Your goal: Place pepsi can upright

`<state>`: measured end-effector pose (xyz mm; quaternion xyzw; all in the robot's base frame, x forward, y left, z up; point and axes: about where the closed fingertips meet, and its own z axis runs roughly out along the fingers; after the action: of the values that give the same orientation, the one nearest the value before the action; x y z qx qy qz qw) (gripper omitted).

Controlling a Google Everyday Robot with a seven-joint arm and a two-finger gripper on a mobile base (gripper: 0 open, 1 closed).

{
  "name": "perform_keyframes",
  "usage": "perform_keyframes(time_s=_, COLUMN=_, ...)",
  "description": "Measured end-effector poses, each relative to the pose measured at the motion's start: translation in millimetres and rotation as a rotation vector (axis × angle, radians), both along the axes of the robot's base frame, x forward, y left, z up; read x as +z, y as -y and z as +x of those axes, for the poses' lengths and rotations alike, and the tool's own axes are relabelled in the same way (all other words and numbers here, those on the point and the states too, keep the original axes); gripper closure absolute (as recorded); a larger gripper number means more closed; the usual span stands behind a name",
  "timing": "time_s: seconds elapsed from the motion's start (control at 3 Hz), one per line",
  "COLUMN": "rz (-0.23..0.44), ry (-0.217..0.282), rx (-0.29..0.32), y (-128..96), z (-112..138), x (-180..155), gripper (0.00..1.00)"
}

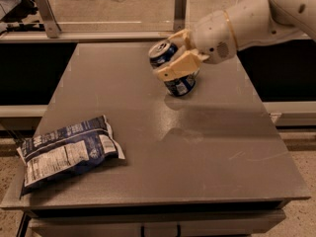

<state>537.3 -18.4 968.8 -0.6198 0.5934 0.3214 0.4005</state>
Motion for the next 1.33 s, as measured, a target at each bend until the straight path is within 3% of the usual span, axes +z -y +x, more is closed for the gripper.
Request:
perform_keyframes(time_s=0.33, rz=0.216, ry=0.053, rx=0.072, y=26.3, z=-31.8, x=17.1, gripper=1.00)
perform_keyframes(time_s=0.67, rz=0.357, ry=0.053, rx=0.101, y=63.0, z=-63.4, x=7.4, gripper=1.00)
perform_keyframes(time_s=1.0, rz=0.456, ry=0.030, rx=0.104, y=70.8, z=-72.9, x=-15.8, gripper=1.00)
perform_keyframes(time_s=1.33, rz=0.528, ry=0.009, rx=0.093, y=75.5, z=-73.9, x=-37.2, gripper=0.81)
